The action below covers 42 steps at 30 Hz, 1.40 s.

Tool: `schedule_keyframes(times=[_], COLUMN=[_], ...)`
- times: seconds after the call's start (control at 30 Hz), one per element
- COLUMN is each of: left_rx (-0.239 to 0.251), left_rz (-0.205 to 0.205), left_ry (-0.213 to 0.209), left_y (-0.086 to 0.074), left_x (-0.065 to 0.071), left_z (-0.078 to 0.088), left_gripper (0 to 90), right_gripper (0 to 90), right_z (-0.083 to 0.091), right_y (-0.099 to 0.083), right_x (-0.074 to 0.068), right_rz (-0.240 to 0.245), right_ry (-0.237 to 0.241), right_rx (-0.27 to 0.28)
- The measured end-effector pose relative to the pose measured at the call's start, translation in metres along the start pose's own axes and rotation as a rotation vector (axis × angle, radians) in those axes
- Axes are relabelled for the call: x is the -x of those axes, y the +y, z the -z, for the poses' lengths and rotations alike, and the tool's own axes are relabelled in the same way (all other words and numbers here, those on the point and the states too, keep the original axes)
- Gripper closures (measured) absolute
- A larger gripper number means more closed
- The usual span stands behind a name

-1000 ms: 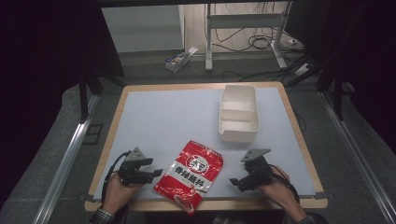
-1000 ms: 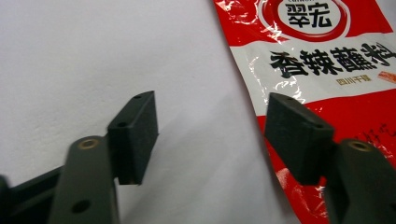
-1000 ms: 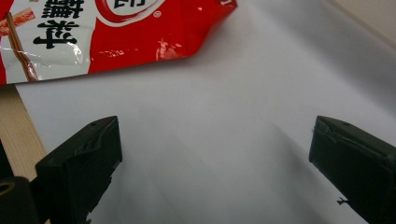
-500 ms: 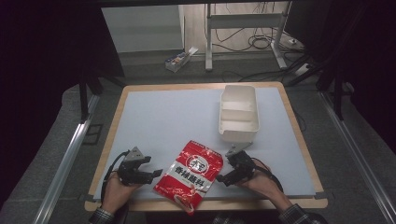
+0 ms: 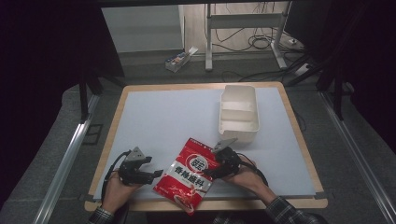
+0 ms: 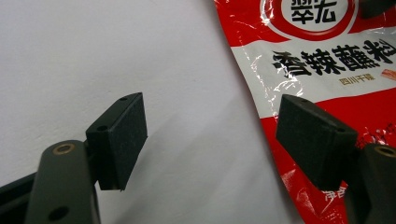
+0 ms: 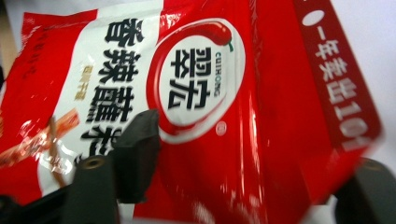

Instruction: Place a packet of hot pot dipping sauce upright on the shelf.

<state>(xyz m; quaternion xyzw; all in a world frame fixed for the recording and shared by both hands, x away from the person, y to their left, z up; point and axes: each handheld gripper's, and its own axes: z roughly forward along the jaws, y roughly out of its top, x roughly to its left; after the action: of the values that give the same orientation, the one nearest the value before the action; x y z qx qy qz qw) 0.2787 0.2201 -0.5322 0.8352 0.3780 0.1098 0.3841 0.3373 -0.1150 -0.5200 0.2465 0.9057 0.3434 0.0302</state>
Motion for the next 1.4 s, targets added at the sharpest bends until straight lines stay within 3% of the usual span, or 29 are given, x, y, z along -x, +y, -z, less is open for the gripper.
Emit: schedule_keyframes(times=[0.23, 0.33, 0.43, 0.5, 0.63, 0.97, 1.2, 1.4], left_rx=[-0.01, -0.013, -0.011, -0.009, -0.009, -0.011, 0.005, -0.006], left_rz=[-0.019, -0.024, -0.028, -0.026, -0.022, 0.003, 0.051, 0.029], left_ry=[-0.005, -0.005, -0.004, -0.003, -0.004, 0.011, 0.0, 0.004], left_y=[0.001, 0.001, 0.002, 0.002, 0.001, 0.001, 0.0, 0.0], left_x=[0.001, 0.001, 0.002, 0.001, 0.0, -0.003, -0.007, -0.005], left_z=[-0.002, -0.002, -0.002, -0.002, -0.002, -0.004, -0.003, -0.004], left_gripper=[24.8, 24.8, 24.8, 24.7, 23.9, 18.1, 10.6, 7.6], right_gripper=[51.7, 65.7, 82.6, 88.8, 88.9, 89.1, 89.1, 89.1], right_z=[-0.015, -0.019, -0.02, -0.018, -0.012, 0.008, 0.027, 0.041], right_y=[0.013, 0.017, 0.02, 0.024, 0.031, 0.047, 0.066, 0.08], right_x=[-0.004, -0.008, -0.009, -0.011, -0.012, -0.013, -0.013, -0.013], right_rz=[-0.029, 0.015, 0.015, 0.019, 0.045, 0.024, 0.061, 0.087], right_ry=[0.02, 0.038, 0.089, 0.106, 0.125, 0.201, 0.182, 0.175], right_rx=[-0.017, -0.03, -0.046, -0.041, -0.018, 0.045, 0.071, 0.094])
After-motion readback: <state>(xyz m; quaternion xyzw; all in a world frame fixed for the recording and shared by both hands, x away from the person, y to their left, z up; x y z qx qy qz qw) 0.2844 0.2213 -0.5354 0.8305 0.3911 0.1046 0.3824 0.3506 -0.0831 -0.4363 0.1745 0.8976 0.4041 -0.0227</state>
